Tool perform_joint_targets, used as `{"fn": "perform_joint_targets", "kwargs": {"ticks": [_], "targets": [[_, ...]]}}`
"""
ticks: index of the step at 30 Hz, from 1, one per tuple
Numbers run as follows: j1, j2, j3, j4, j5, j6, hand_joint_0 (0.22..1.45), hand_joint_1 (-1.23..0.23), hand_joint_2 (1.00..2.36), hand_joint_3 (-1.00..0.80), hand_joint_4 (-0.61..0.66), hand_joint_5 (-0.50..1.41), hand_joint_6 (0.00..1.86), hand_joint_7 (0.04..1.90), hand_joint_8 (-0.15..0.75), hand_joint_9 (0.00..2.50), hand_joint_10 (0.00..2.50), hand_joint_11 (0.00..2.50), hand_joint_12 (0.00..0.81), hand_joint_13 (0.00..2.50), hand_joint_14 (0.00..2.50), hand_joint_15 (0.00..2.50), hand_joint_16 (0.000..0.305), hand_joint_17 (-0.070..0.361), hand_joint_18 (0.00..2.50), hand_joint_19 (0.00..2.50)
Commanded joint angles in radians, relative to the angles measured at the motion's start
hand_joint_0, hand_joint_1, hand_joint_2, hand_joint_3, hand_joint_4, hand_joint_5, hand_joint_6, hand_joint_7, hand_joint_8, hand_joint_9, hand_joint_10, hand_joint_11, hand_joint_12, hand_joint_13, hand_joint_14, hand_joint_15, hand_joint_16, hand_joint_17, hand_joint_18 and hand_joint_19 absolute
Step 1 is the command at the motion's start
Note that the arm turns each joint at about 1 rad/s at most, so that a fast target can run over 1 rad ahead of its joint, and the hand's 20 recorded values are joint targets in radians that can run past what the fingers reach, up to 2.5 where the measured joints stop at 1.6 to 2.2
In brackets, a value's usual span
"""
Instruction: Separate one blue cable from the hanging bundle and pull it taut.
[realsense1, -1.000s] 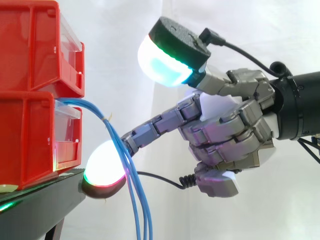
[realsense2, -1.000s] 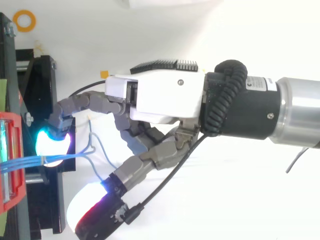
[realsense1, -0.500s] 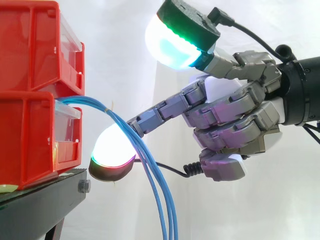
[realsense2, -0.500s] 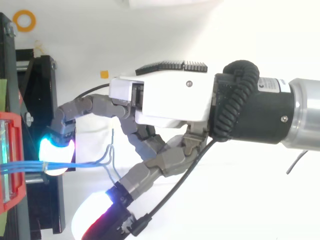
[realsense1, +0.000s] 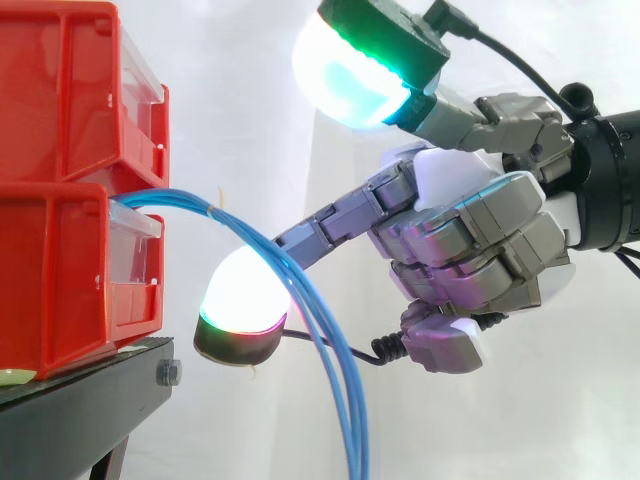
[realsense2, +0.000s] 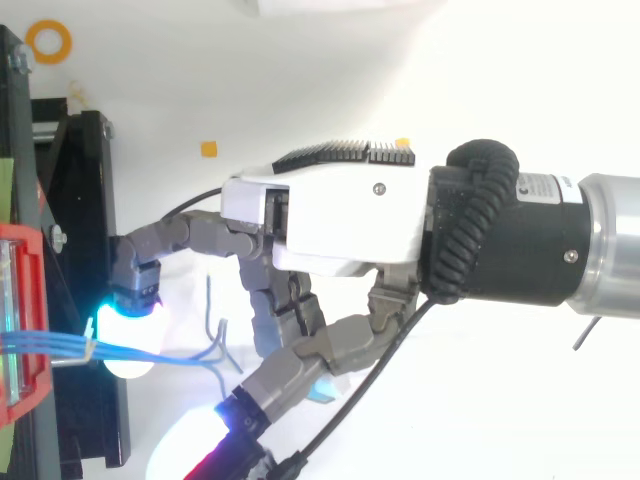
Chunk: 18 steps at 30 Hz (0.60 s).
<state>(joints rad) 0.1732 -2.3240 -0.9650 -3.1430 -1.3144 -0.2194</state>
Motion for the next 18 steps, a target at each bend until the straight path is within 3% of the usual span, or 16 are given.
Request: {"fn": "perform_joint_targets", "kwargs": {"ticks": [1, 4, 8, 13, 18], "targets": [[0.002, 0.000, -0.001, 0.000, 0.000, 0.022, 0.29, -0.71, 1.00, -0.50, 0.42, 0.06, 0.51, 1.15, 0.347, 1.88, 0.03, 1.07, 0.544, 1.93, 0.00, 1.49, 0.096, 0.215, 1.45, 0.60], [0.003, 0.000, -0.001, 0.000, 0.000, 0.022, 0.32, -0.75, 1.00, -0.50, 0.31, 0.11, 0.51, 1.17, 0.292, 2.06, 0.03, 0.86, 0.512, 2.01, 0.00, 1.50, 0.088, 0.198, 1.48, 0.61], [0.003, 0.000, -0.001, 0.000, 0.000, 0.022, 0.44, -0.67, 1.00, -0.50, 0.19, 0.14, 0.50, 1.22, 0.247, 2.13, 0.03, 0.77, 0.426, 2.02, 0.01, 1.53, 0.071, 0.159, 1.42, 0.72], [0.003, 0.000, -0.001, 0.000, 0.000, 0.022, 0.55, -0.52, 1.00, -0.50, 0.14, 0.14, 0.50, 1.23, 0.212, 2.15, 0.03, 0.82, 0.364, 1.98, 0.01, 1.57, 0.054, 0.122, 1.31, 0.83], [0.003, 0.000, -0.001, 0.000, 0.000, 0.022, 0.60, -0.54, 1.00, -0.50, 0.13, 0.14, 0.50, 1.23, 0.194, 2.16, 0.03, 0.82, 0.358, 1.97, 0.01, 1.58, 0.049, 0.111, 1.29, 0.86]]}}
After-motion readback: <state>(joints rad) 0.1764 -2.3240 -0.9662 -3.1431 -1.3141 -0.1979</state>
